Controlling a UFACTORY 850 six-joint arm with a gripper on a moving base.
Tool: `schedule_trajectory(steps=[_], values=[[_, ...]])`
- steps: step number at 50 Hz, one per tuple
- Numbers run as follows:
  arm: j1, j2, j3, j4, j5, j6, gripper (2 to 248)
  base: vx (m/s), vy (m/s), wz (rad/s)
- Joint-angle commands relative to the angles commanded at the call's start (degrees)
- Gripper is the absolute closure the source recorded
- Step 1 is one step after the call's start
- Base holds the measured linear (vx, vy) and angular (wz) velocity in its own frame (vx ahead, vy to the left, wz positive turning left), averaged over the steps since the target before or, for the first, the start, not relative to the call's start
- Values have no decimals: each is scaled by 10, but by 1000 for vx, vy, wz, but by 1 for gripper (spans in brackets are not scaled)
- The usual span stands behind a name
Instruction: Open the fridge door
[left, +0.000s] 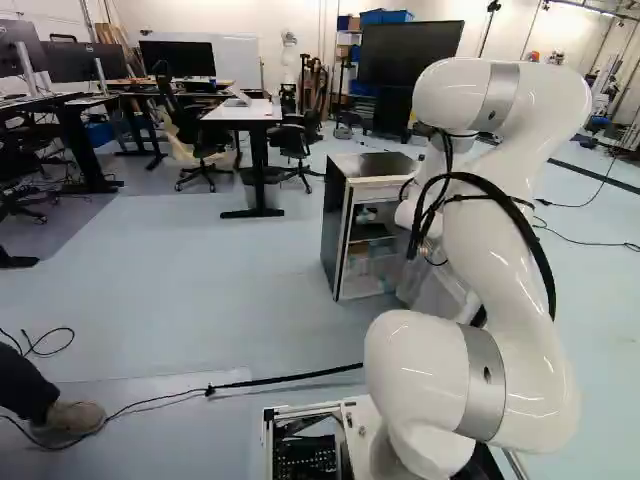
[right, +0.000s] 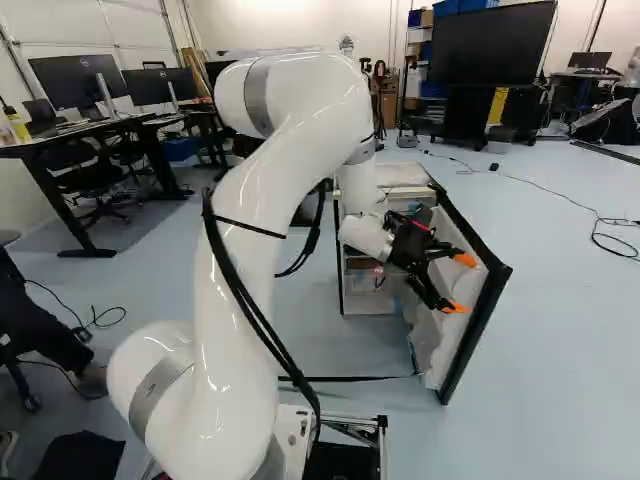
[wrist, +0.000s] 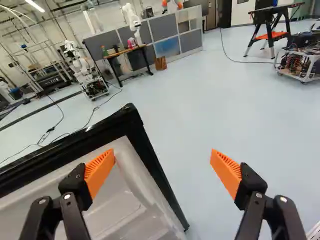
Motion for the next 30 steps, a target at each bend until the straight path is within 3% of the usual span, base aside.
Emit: schedule_trajectory(steps=[16, 30], values=[[-10, -5, -10, -4, 0, 0, 3, 0, 0, 0], [3, 11, 20, -40, 0, 0, 3, 0, 0, 0]])
